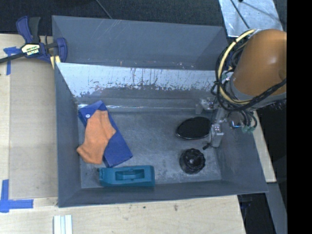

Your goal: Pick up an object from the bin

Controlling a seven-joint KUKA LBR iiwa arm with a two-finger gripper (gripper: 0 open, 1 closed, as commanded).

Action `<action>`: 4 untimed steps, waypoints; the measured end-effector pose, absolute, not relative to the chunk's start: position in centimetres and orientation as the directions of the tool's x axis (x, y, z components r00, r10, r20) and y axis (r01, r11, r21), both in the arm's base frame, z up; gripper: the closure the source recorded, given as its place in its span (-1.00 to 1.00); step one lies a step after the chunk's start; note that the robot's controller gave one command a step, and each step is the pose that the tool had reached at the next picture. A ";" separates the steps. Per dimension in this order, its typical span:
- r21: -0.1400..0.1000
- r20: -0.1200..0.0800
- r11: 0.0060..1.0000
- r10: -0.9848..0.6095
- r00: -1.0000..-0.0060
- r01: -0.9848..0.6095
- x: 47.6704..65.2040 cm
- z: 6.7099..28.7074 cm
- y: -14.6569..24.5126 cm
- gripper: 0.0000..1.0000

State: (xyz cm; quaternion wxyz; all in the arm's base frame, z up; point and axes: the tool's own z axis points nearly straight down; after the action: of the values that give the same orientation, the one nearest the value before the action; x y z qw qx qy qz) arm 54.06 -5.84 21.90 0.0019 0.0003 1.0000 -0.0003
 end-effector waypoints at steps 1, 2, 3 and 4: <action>-0.002 -0.006 0.996 -0.089 -0.996 -0.089 51.7 15.5 -7.6 -1.00; -0.001 -0.003 0.984 -0.180 -0.984 -0.180 58.9 15.1 -9.7 -1.00; 0.000 -0.004 0.985 -0.175 -0.985 -0.175 52.7 15.2 -9.8 -1.00; -0.002 -0.010 0.991 -0.136 -0.991 -0.136 58.5 10.3 -10.2 -1.00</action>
Offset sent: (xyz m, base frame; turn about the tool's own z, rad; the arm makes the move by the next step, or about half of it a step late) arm 0.0793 -0.0466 -0.0635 -0.2130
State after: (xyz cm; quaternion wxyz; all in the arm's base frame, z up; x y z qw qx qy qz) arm 58.48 -10.16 10.33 0.0049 -0.0680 0.9977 -0.0005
